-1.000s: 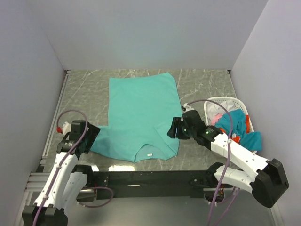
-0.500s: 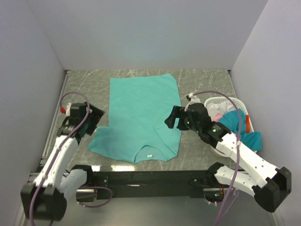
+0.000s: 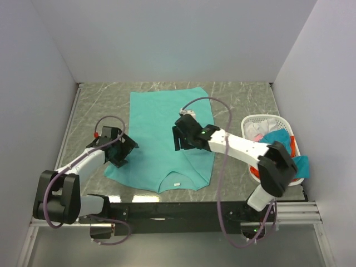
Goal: Fold and stack the t-shirts
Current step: Flatten the tshirt out
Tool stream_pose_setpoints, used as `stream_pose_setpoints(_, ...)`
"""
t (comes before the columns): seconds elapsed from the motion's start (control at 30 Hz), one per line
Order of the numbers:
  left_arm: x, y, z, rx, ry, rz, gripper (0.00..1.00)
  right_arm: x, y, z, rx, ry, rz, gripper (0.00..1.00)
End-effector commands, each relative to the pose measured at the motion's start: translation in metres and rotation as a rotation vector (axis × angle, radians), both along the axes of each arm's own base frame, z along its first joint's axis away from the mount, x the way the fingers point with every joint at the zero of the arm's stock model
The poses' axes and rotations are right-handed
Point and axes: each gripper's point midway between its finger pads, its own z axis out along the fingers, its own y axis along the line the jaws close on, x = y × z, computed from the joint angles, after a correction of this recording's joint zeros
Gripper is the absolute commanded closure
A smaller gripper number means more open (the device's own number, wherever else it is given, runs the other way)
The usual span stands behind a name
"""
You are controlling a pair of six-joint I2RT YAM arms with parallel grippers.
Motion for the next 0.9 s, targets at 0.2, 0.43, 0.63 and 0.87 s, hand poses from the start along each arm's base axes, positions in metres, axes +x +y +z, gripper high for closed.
stream_pose_setpoints(0.2,-0.017,0.013,-0.02,0.072,0.048,0.006,0.01,0.016,0.001,-0.052,-0.174,0.067,-0.078,0.43)
stream_pose_setpoints(0.43,-0.023,0.02,-0.021,0.1,0.056,0.032,0.01,0.017,0.005,-0.073,-0.188,0.102,-0.085,0.51)
stream_pose_setpoints(0.63,-0.024,0.024,-0.017,0.118,0.044,0.044,0.0,0.02,-0.014,-0.072,-0.219,0.089,-0.158,0.81)
stream_pose_setpoints(0.87,-0.025,0.028,-0.017,0.136,0.047,0.054,0.01,0.018,-0.024,-0.06,-0.168,0.069,-0.172,1.0)
